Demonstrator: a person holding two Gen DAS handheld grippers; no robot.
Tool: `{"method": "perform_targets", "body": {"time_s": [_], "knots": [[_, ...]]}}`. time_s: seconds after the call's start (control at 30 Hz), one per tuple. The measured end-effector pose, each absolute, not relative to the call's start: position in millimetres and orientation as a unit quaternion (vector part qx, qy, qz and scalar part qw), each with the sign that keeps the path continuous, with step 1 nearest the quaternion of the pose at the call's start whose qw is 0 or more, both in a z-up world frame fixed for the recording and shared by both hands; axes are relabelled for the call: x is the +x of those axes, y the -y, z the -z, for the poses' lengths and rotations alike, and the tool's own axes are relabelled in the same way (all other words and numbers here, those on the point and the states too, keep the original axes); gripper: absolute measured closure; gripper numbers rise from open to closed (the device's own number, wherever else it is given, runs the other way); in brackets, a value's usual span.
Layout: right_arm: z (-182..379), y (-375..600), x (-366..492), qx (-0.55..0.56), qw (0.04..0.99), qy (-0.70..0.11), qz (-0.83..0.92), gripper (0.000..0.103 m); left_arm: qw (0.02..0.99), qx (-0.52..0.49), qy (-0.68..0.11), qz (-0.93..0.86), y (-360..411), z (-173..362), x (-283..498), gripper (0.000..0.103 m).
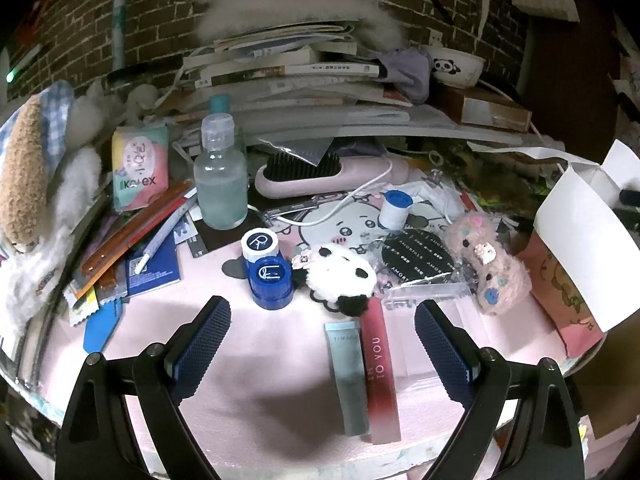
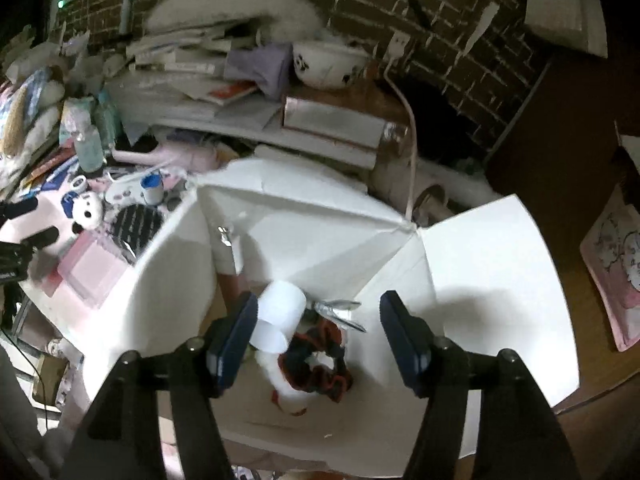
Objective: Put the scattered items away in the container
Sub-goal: 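Grasp the light blue tube on the desk with the left tool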
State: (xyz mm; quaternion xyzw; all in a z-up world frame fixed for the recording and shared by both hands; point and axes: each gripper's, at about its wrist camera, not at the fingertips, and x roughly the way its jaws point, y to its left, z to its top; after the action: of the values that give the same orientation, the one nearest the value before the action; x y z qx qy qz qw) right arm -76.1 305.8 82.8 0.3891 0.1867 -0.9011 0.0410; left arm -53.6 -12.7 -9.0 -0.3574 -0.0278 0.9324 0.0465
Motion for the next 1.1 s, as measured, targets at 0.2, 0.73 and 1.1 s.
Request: {"method": "perform_targets", "body": {"time_s": [0.2,0.73,1.1], "knots": [[-103,-295,-63,0.332,0.049,-0.169,0.927,0.027,0.050,-0.356,0.032,-0.932,15,10,-52,0.011],[-82,-198,-7,0.214,0.249,-0.088,0.941,0.016,0.082,-0.351,0.026,-0.932,27,19,-35,0.016],[-27,-164,14,0.252,0.306,-0.059,0.916,0.015,0.116,-0.373,0.013,-0.921,31,37,-23,0.045]]}}
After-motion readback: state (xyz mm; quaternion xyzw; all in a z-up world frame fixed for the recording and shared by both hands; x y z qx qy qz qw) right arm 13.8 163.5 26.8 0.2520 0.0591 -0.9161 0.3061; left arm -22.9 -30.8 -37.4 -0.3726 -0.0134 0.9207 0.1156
